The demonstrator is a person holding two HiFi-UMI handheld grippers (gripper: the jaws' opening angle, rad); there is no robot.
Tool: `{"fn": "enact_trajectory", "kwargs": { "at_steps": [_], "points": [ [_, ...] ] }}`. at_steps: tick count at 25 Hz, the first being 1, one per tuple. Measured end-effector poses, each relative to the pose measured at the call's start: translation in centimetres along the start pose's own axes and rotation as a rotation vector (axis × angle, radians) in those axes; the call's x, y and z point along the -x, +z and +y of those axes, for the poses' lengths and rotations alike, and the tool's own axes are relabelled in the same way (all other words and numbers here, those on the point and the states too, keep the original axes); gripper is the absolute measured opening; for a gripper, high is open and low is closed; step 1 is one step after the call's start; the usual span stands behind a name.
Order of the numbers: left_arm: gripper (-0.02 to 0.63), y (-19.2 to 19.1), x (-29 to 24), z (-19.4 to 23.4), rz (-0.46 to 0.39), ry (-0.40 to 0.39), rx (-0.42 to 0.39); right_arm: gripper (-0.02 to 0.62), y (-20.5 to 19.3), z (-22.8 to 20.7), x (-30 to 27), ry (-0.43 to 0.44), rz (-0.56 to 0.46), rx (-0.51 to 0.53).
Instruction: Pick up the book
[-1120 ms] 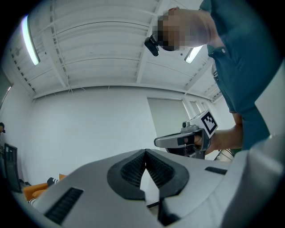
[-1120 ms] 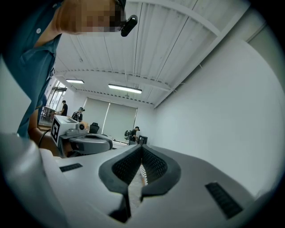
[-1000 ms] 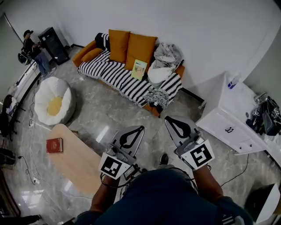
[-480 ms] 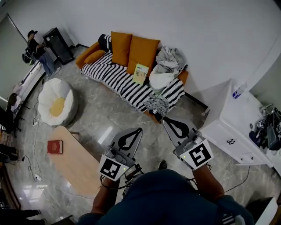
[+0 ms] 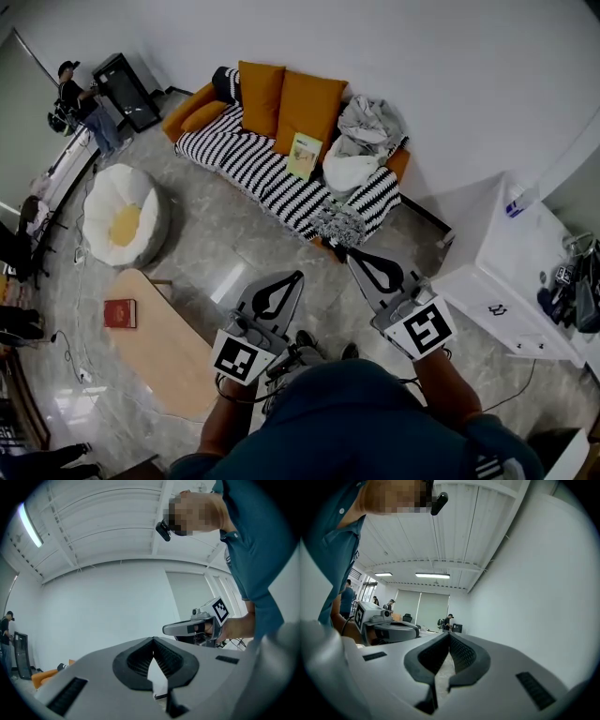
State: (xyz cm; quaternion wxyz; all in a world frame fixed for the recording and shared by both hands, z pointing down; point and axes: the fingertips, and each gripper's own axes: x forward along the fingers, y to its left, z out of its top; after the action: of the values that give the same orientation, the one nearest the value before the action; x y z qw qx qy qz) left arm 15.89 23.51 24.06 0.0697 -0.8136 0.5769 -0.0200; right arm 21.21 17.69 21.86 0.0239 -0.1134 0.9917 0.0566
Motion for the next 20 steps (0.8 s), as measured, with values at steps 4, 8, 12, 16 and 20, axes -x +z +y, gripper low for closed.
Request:
{"fn": "enact_trajectory", "kwargs": {
  "at_steps": [4, 8, 12, 16, 20],
  "points": [
    [0.003, -0.2, -0.7, 2.4, -0.006, -0.033, 0.000, 0.014, 0.2, -0.7, -2.1, -0.019, -0.005, 0.050],
    [0.003, 0.3, -1.0, 5.3, -0.037, -0.064, -0.006, 0.014, 0.8, -1.3, -4.7, -0.056, -0.004, 0.068],
    [0.003, 0.1, -0.6, 8.1, -0.048, -0.097, -0.003, 0.014, 1.1, -1.3, -7.2, -0.097, -0.009, 0.095],
    [0.003, -0.4, -0.1, 9.8, -0.058, -0.134, 0.000, 0.014, 1.0, -1.1, -8.7, -0.145, 0.000, 0.088],
    [0.003, -0.7, -0.1, 10.6, -0.064, -0.148, 0.021, 0.014, 0.6, -1.0, -9.5, -0.159, 0.029, 0.054]
  ]
}}
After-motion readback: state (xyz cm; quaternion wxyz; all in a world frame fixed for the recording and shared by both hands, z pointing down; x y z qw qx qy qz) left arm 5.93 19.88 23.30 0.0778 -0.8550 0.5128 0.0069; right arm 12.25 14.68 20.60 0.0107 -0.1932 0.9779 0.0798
